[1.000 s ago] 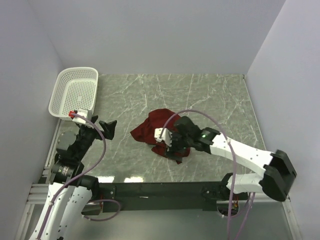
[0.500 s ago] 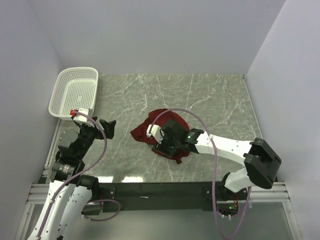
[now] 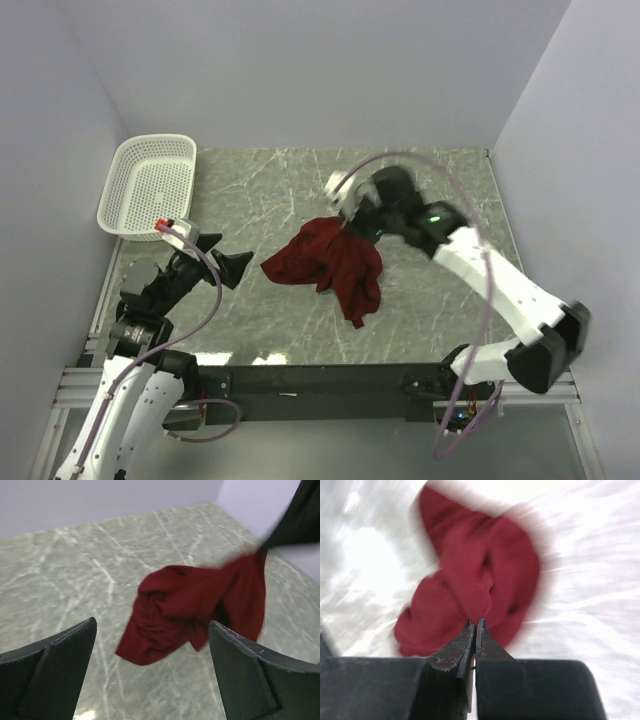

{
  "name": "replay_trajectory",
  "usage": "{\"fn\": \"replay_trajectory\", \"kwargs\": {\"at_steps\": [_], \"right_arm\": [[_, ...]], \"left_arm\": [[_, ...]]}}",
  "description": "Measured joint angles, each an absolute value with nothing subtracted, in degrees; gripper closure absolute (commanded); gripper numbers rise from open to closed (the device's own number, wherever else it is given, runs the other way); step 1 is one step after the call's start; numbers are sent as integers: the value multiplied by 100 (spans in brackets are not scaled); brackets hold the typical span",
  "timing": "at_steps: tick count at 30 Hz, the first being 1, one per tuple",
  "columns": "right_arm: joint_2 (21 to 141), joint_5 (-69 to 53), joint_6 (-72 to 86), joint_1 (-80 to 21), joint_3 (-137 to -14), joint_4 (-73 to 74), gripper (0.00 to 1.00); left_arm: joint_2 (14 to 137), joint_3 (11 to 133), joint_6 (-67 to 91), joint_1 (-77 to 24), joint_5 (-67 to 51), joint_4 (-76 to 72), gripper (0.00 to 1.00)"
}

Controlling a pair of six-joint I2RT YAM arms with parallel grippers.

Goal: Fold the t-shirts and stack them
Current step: Flatten the tshirt out

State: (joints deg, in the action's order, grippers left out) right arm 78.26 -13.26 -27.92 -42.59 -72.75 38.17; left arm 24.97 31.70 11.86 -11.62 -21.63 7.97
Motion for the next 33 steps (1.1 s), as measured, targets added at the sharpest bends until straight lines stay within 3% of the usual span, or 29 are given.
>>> {"fn": "replay_trajectory", "kwargs": {"at_steps": [3, 7, 15, 24, 31, 33], "right_arm": [[7319, -1428, -3011, -3555, -8101, 3999, 100], [6812, -1476, -3076, -3463, -8816, 4117, 100], [6772, -1466, -2956, -3212, -8938, 4359, 100], [6792, -1597, -2805, -3142, -9107, 4558, 100], [6674, -1678, -2792, -3046, -9102, 4609, 100], [6580, -1699, -2792, -2995, -9043, 4606, 100]], "left_arm": [[2703, 3138, 1295, -1170, -2539, 624, 1], [3094, 3138, 1525, -1258, -2947, 425, 1], [3566, 3140, 2053, -2314, -2836, -12, 3], [5572, 3575, 1811, -4414, -1295, -628, 1], [7314, 4156, 1214, -4659, -292, -867, 5], [7570, 4294, 1105, -4659, -110, -941, 14]]}}
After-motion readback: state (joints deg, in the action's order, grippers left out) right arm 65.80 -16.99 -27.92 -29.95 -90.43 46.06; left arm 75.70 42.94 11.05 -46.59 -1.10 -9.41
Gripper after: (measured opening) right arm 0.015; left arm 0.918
